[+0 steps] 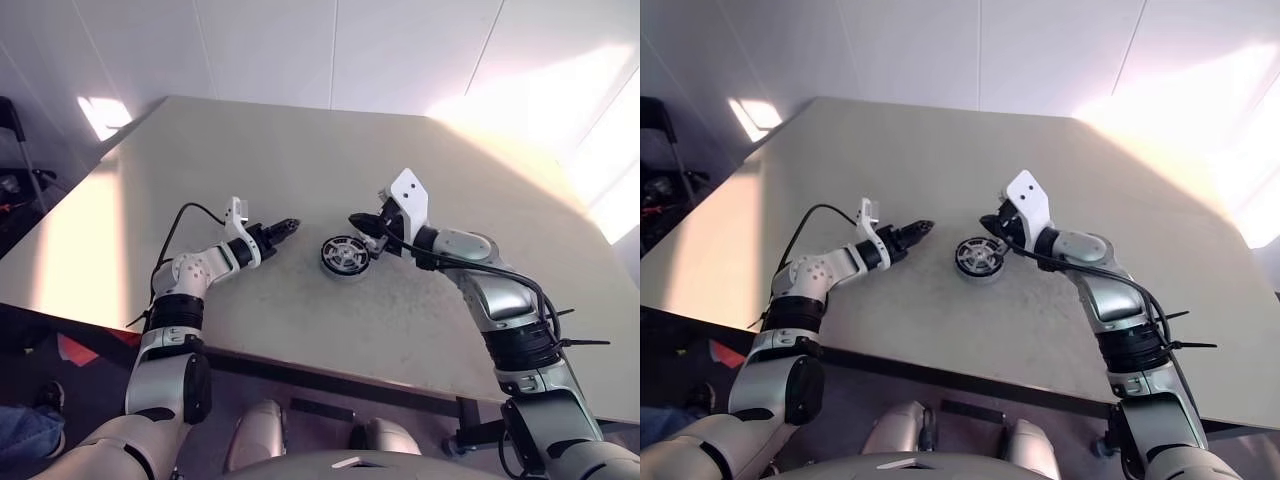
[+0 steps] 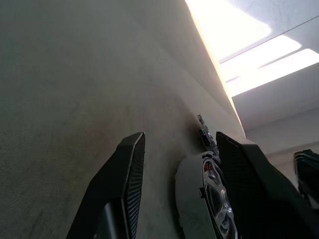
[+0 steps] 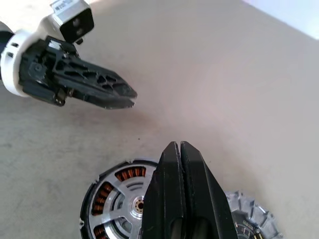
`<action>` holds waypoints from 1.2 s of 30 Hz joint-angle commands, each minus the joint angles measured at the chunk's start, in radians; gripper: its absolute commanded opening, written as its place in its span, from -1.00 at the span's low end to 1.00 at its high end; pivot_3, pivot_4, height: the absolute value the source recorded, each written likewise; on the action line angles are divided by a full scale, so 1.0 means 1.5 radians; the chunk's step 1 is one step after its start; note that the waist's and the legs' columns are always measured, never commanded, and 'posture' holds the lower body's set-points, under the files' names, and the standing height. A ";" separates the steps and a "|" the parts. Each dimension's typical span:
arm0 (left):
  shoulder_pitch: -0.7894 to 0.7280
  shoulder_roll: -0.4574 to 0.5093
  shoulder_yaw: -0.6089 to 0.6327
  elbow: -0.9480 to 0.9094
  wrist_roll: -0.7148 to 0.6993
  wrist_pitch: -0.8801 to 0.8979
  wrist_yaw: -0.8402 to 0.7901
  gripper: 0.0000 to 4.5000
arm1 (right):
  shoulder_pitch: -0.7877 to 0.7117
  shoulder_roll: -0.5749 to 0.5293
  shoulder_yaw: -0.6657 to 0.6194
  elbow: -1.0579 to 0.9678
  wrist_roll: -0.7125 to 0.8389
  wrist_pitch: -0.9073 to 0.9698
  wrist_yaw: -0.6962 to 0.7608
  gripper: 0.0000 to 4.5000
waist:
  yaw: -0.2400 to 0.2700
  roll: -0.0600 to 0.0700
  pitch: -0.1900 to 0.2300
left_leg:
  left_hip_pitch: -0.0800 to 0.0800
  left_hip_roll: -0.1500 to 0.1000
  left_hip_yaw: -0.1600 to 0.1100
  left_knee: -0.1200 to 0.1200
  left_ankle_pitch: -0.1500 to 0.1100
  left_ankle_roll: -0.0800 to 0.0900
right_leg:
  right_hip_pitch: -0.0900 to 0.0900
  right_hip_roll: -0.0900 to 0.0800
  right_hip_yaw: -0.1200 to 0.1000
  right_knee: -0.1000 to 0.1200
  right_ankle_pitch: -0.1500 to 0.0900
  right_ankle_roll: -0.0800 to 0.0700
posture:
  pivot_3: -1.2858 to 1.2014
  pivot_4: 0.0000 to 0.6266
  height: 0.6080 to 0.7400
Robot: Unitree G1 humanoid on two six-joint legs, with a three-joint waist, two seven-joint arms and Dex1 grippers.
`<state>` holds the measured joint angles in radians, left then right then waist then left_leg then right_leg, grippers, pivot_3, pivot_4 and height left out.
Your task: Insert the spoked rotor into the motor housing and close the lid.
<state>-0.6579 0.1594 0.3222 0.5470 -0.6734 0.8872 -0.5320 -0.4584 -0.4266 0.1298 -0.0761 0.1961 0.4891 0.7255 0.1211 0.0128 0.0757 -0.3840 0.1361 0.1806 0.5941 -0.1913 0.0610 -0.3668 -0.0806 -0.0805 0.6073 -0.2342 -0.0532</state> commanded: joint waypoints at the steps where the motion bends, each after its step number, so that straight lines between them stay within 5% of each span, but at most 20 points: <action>1: -0.005 0.008 0.002 -0.004 0.002 -0.013 -0.010 0.07 | 0.026 0.007 0.014 0.001 0.002 0.003 0.001 -1.00 | 0.001 0.000 0.000 | 0.000 0.000 0.000 0.000 0.000 0.000 | 0.000 0.000 0.000 0.000 0.000 0.000 | 0.03 -1.00 1.00; 7: -0.001 0.012 0.002 -0.005 0.004 -0.014 -0.012 0.07 | 0.060 0.011 0.046 0.075 -0.037 -0.021 -0.011 -1.00 | 0.000 0.000 0.000 | 0.000 0.000 0.000 0.000 0.000 0.000 | 0.000 0.000 0.000 0.000 0.000 0.000 | 0.03 -1.00 1.00; 18: 0.001 0.004 -0.008 -0.003 0.012 -0.017 -0.015 0.07 | 0.008 -0.023 0.008 -0.010 -0.014 -0.033 0.013 -1.00 | 0.000 0.000 0.000 | 0.000 0.000 0.000 0.000 0.000 0.000 | 0.000 0.000 0.000 0.000 0.000 0.000 | 0.03 -1.00 1.00; 21: 0.000 0.004 -0.011 0.000 0.016 -0.022 -0.017 0.07 | -0.011 -0.088 0.026 -0.035 -0.036 -0.057 0.072 -1.00 | 0.001 0.000 0.000 | -0.001 0.000 0.000 0.000 0.000 0.000 | 0.000 0.000 0.000 0.000 0.000 0.000 | 0.03 -1.00 1.00; 25: -0.010 0.006 -0.012 0.017 0.024 -0.036 -0.026 0.07 | -0.056 -0.267 0.103 0.012 -0.143 -0.209 0.231 -1.00 | 0.004 0.000 0.000 | -0.001 0.000 0.000 0.001 -0.001 0.001 | 0.001 0.000 0.000 0.000 0.000 0.000 | 0.03 -1.00 1.00; 31: -0.010 0.000 -0.010 0.024 0.028 -0.054 -0.029 0.08 | -0.176 -0.312 0.171 0.162 -0.255 -0.428 0.293 -0.19 | -0.007 -0.001 0.001 | 0.001 0.000 0.000 0.002 0.000 0.001 | 0.001 0.000 0.000 0.001 0.000 0.000 | 0.03 -1.00 1.00; 36: 0.020 -0.014 -0.008 -0.009 0.026 -0.053 -0.016 0.08 | -0.241 -0.273 0.227 0.242 -0.315 -0.557 0.327 -0.19 | -0.016 -0.001 0.001 | -0.002 0.000 0.000 0.003 0.000 0.003 | -0.001 0.000 0.000 0.001 0.000 0.000 | 0.03 -1.00 1.00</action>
<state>-0.6345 0.1417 0.3066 0.5758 -0.6267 0.8205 -0.5582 -0.7816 -0.8462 0.4559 0.2734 -0.2535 -0.2806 1.2002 0.0975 0.0119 0.0766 -0.3878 0.1365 0.1805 0.5985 -0.1913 0.0676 -0.3684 -0.0807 -0.0811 0.6088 -0.2340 -0.0536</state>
